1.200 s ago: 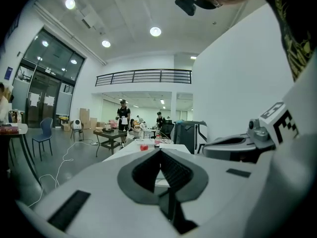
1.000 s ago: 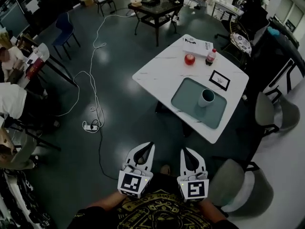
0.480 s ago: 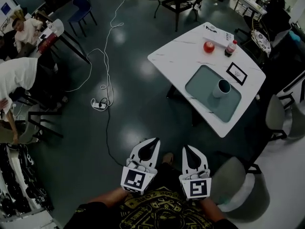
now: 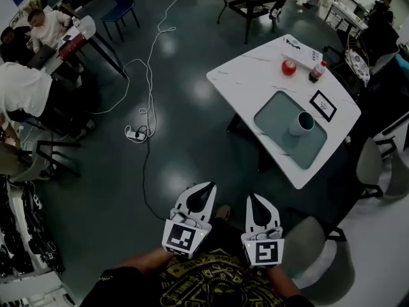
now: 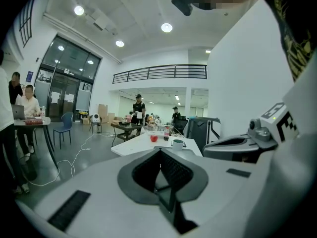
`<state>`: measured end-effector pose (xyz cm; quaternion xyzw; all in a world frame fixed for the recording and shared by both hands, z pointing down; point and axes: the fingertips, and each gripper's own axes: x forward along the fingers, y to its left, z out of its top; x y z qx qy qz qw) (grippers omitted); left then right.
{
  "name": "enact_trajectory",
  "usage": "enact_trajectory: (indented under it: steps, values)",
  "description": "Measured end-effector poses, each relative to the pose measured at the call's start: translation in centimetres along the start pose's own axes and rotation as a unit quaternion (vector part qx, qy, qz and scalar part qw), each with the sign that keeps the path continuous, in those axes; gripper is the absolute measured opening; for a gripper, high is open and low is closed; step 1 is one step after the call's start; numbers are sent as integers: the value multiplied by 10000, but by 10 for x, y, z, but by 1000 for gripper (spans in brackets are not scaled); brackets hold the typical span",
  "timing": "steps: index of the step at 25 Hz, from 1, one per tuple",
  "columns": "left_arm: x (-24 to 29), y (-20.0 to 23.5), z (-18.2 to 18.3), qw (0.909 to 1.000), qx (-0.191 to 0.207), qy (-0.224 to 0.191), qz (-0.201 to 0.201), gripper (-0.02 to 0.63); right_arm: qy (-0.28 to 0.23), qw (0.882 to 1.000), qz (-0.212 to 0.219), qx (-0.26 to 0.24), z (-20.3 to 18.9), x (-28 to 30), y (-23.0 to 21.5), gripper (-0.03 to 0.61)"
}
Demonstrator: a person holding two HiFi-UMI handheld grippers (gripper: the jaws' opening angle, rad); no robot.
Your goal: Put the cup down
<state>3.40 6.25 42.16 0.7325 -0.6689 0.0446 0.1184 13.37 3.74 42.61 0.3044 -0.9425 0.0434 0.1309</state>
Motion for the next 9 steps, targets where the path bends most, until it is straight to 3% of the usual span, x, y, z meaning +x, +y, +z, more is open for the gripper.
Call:
enact_trajectory:
  steps: [9]
  values:
    - [5,-3,5,9999,-128,6,7,11,-34,10000,77,-26,-1,2,-6,5]
